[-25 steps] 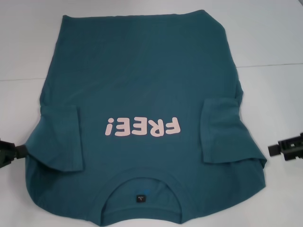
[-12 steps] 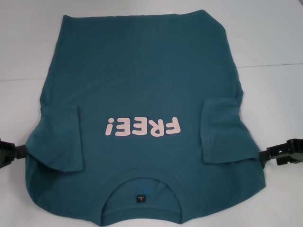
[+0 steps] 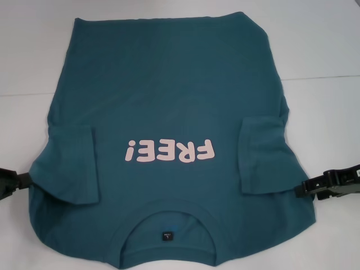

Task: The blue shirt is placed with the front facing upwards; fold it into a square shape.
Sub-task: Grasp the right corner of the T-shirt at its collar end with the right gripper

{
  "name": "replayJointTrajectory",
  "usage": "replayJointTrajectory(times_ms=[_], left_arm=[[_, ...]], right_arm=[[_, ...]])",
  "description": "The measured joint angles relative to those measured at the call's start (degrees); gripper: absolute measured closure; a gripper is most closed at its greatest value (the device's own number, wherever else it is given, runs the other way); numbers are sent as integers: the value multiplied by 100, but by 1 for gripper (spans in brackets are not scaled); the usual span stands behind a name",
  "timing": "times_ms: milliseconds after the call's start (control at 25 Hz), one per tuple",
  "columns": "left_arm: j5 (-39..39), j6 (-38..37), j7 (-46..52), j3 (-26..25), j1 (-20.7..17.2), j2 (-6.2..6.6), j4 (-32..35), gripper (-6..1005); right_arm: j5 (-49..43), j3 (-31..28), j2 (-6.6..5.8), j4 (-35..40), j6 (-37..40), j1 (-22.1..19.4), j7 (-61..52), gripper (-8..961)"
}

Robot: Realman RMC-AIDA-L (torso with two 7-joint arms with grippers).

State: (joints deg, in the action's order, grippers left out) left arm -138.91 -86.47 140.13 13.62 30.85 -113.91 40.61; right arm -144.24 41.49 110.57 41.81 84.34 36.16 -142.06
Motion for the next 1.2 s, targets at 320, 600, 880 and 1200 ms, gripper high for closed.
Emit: replayJointTrajectory(times_ms=[320,600,880,1200], left_arm=[[5,11,-3,0,-1,-11,-6,997],[5,51,-3,0,2,-18,-49,997],[5,41,-3,0,34,-11,-60,997],[4,27,-3,0,30,-8,-62,996]], right_arm=[[-96,33,61,-310,-182,224,-5,200],[-103,223,114,-488,-332,401,-40,227],[-103,281,160,-445,-366,488,-62,255],[-229,281,151,-461,-368,511,-84,587]])
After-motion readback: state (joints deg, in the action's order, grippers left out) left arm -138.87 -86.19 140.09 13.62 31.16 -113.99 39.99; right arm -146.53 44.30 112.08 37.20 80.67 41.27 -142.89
